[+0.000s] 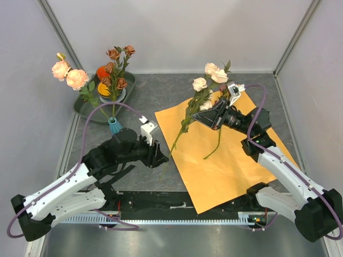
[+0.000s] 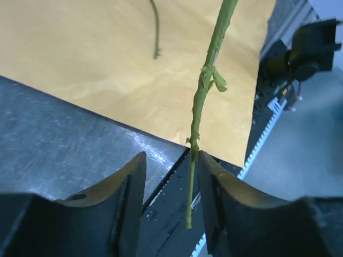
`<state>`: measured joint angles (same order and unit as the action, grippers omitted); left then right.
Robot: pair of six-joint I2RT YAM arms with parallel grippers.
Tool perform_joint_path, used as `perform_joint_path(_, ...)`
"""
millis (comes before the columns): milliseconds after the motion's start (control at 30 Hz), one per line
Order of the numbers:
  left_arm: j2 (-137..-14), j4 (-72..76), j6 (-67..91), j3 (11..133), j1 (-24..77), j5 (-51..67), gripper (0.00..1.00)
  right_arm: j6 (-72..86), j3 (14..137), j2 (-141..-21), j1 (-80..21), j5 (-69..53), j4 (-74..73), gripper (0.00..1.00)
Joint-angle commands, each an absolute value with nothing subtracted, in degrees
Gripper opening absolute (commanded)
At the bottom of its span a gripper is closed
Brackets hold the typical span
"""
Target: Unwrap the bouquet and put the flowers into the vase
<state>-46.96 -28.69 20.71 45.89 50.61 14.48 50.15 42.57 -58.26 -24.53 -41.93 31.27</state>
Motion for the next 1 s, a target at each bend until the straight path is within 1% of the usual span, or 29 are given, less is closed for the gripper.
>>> perform_joint_path(0,-39.2,-31.5,23.5,49.6,50.7,1.5,0.63,47.2,45.8,-58.7,-26.4,-36.8,34.3,0.0)
perform_joint_path(33,-35.0,-31.9,24.0,49.7,50.7,-3.4,0.73,46.2,46.3,-58.8,-27.0,-35.1,33.7,0.0)
perform_joint_path(67,-33.1,-33.0,24.5,50.2,50.8,-6.0,0.77,43.0,46.8,-59.0,-27.8,-30.3,32.2,0.0)
perform_joint_path(133,-28.9,-34.2,25.4,50.8,50.7,-13.2,0.81,39.7,48.5,-59.2,-31.3,-24.7,31.1,0.0)
perform_joint_path(167,-25.3,-35.4,25.7,51.5,50.7,-15.6,0.81,37.6,48.9,-59.6,-33.7,-21.9,31.4,0.0)
perform_joint_path(200,-23.7,-35.8,25.9,51.7,50.7,-19.6,0.82,36.8,49.2,-59.9,-35.0,-15.6,32.2,0.0)
perform_joint_path(300,-18.7,-36.3,25.6,52.0,50.7,-25.5,0.8,35.7,49.7,-62.5,-38.8,-6.6,37.8,0.0)
perform_joint_path(367,-16.7,-36.3,25.0,52.0,50.8,-27.5,0.79,34.3,50.7,-65.6,-41.6,-2.7,40.9,0.0)
perform_joint_path(400,-15.2,-36.2,24.2,52.0,50.8,-29.1,0.78,31.9,52.6,-66.8,-42.9,1.2,41.0,0.0)
perform_joint_path(567,-12.9,-35.0,21.6,49.9,50.8,-33.2,0.78,18.8,58.9,-76.0,-52.8,10.7,46.0,0.0)
perform_joint_path(633,-13.3,-33.8,20.0,48.6,50.8,-34.4,0.78,12.3,62.6,-80.2,-55.1,14.1,47.7,0.0)
perform_joint_path(767,-15.6,-33.7,20.0,47.5,50.8,-39.0,0.78,4.9,69.8,-87.3,-58.8,16.4,50.1,0.0)
perform_joint_path(900,-17.5,-33.7,20.4,46.8,50.8,-47.9,0.74,1.7,74.9,-92.5,-60.4,15.9,50.4,0.0)
perform_joint_path(967,-17.8,-33.6,19.8,46.8,50.7,-49.7,0.72,0.4,77.3,-94.5,-61.2,16.3,50.5,0.0)
